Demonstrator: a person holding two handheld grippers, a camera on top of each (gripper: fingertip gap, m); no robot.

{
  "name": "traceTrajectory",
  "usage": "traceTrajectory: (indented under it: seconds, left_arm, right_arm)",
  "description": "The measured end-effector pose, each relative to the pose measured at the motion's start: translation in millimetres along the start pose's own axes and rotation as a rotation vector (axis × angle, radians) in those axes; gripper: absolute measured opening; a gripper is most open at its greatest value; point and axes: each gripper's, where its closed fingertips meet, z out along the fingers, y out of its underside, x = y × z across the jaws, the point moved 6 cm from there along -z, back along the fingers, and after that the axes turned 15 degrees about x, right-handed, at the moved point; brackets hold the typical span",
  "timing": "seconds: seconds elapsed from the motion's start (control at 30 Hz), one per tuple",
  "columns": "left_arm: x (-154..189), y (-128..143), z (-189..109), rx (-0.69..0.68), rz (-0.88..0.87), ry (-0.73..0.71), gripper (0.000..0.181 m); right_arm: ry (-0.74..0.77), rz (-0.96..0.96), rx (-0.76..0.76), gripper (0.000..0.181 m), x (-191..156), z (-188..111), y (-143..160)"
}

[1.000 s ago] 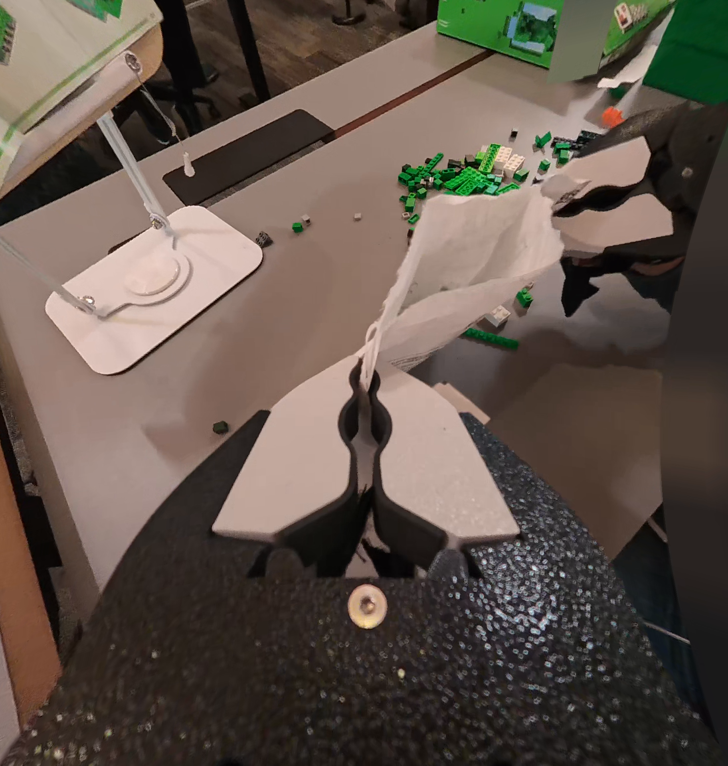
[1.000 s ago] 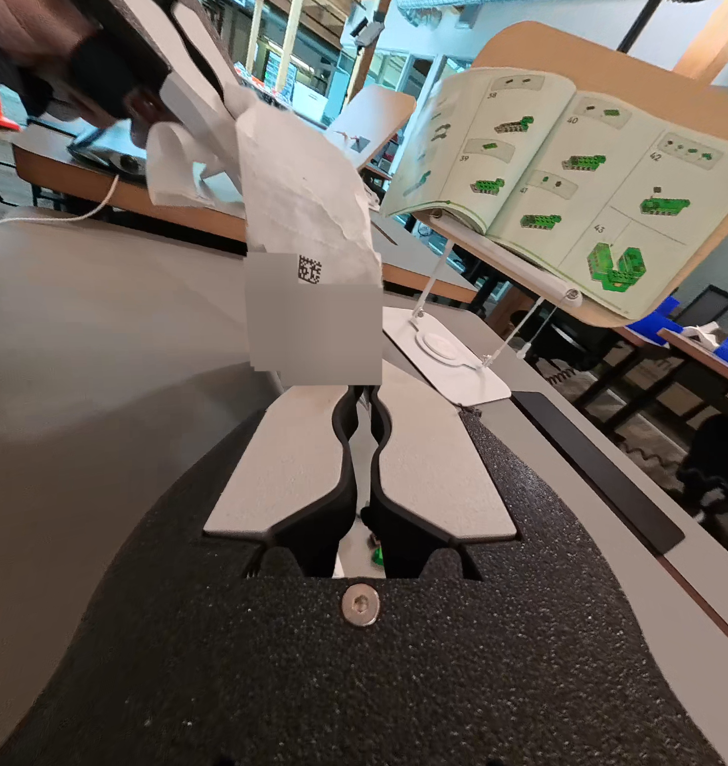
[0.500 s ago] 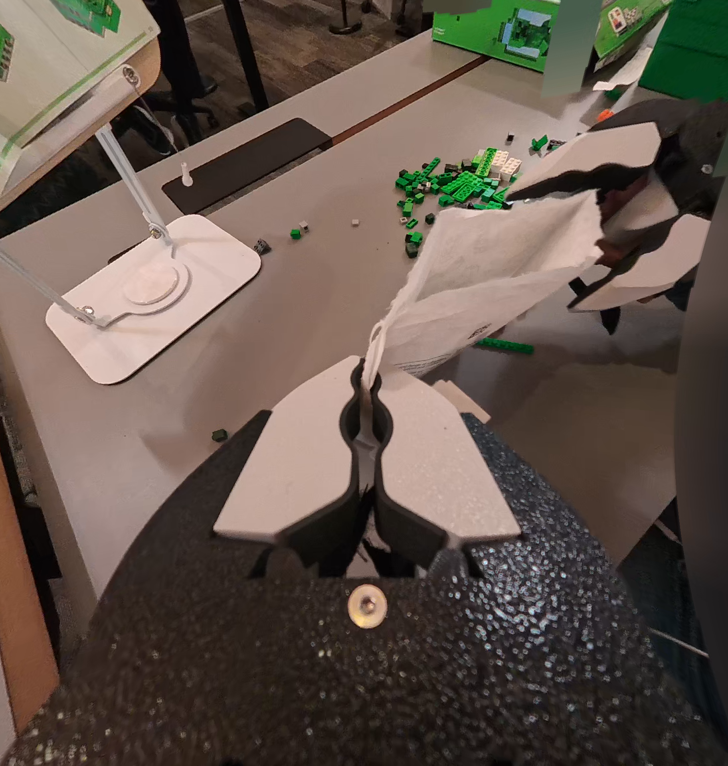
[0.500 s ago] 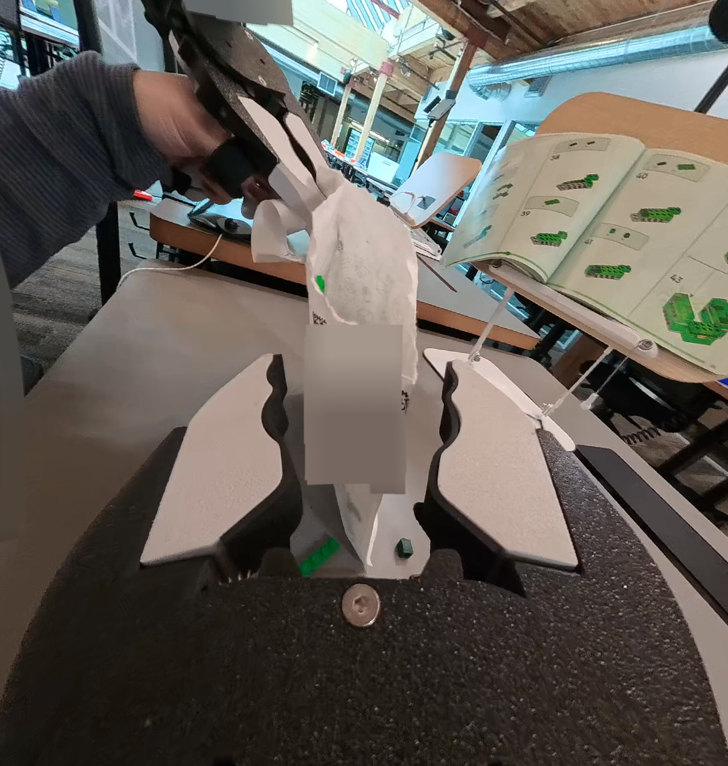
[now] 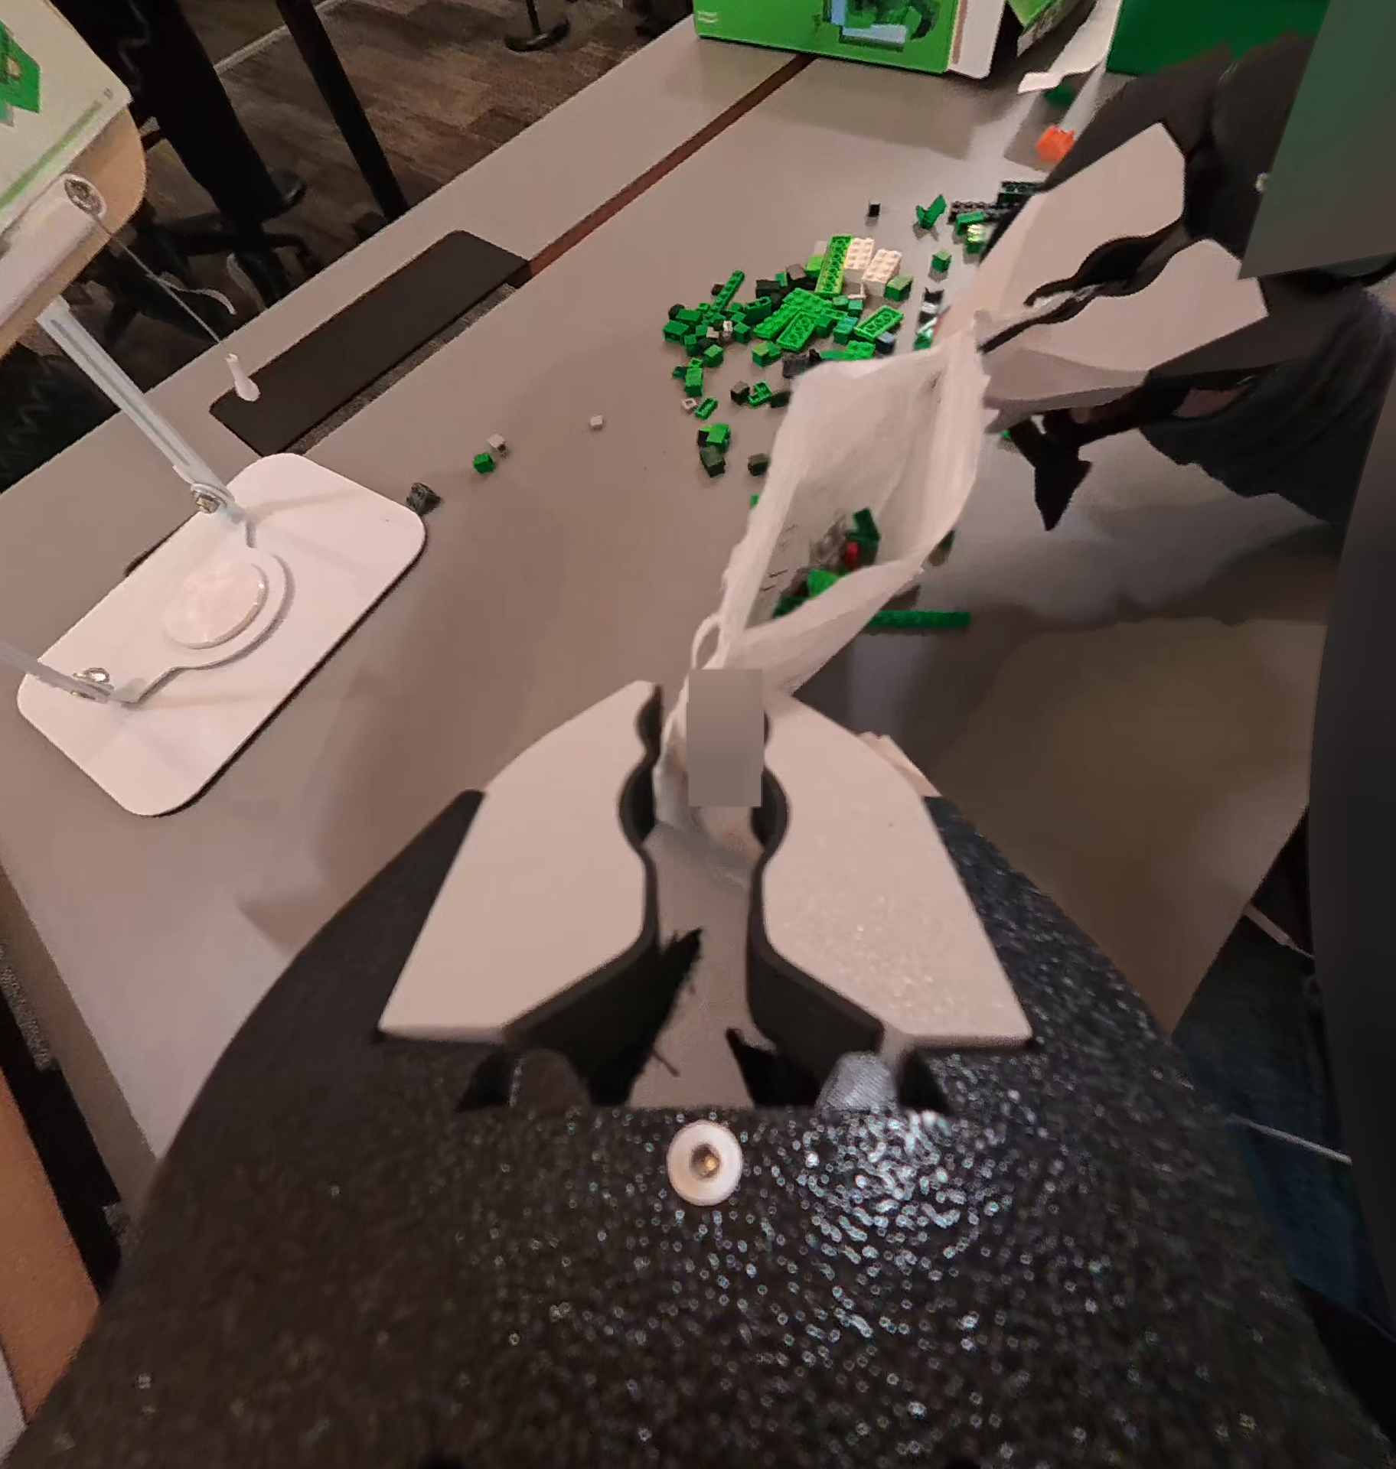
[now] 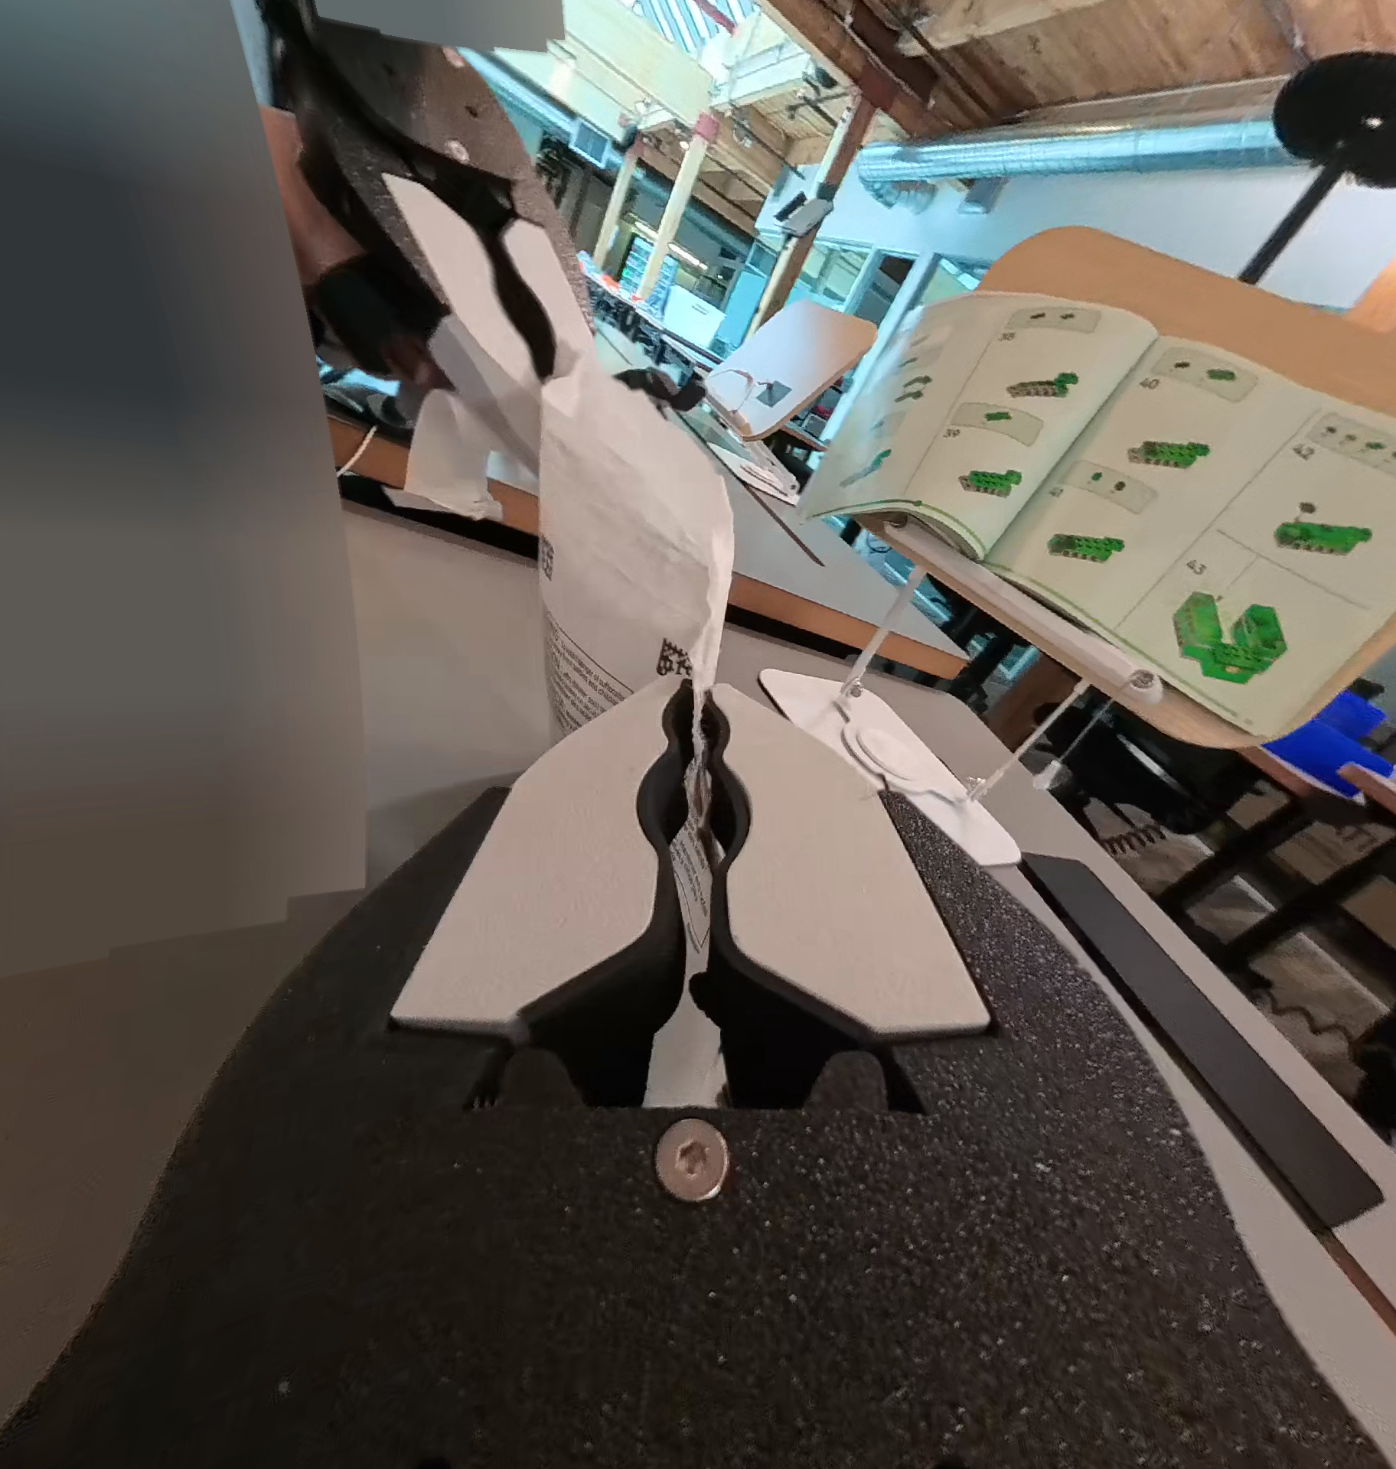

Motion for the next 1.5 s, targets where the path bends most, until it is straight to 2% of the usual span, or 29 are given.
traceTrajectory:
  seconds: [0.03, 0.2, 0.3, 0.57, 0.73, 0.9, 1.07, 1.17, 1.33, 1.5]
  left_arm:
    - [-0.7, -0.8, 0.6, 0.008, 0.005, -0.012, 0.031]
    - [-5.6, -4.0, 1.2, 0.038, -0.009, -0.063, 0.075]
    - [-10.0, -3.2, 0.9, 0.042, -0.022, -0.096, 0.088]
    - [-16.1, -5.7, 11.8, 0.121, -0.105, -0.115, 0.089]
    - [-12.8, -2.8, 27.2, 0.133, -0.133, -0.076, 0.087]
    - [-14.2, 4.3, 35.2, 0.109, -0.145, -0.059, 0.086]
    - [-15.4, 7.0, 44.0, 0.130, -0.179, -0.052, 0.085]
    - [-13.6, 7.7, 53.1, 0.145, -0.188, -0.046, 0.083]
    - [0.4, 8.9, 75.6, 0.139, -0.190, 0.012, 0.083]
    - [14.2, 10.3, 94.5, 0.103, -0.129, 0.026, 0.083]
  right_arm:
    - [0.024, -0.001, -0.001, 0.000, 2.6, -0.8, 0.4]
    - [0.163, 0.018, -0.004, 0.000, 19.7, -9.2, 0.7]
    - [0.239, 0.050, 0.020, 0.004, 30.8, -16.7, -2.7]
    - [0.436, 0.038, 0.031, 0.000, 63.3, -47.4, -19.7]
    - [0.581, 0.017, 0.045, 0.000, 92.8, -87.1, -54.7]
    - [0.717, -0.143, -0.047, 0.000, 135.6, -162.2, -125.3]
    - [0.929, -0.379, -0.174, 0.000, 169.8, -274.6, -211.0]
    - [1.077, -0.477, -0.279, 0.000, 182.5, -345.9, -246.1]
    - [1.216, -0.511, -0.414, 0.000, 196.7, -438.9, -260.8]
    - [1.257, -0.394, -0.464, 0.000, 203.3, -497.2, -232.4]
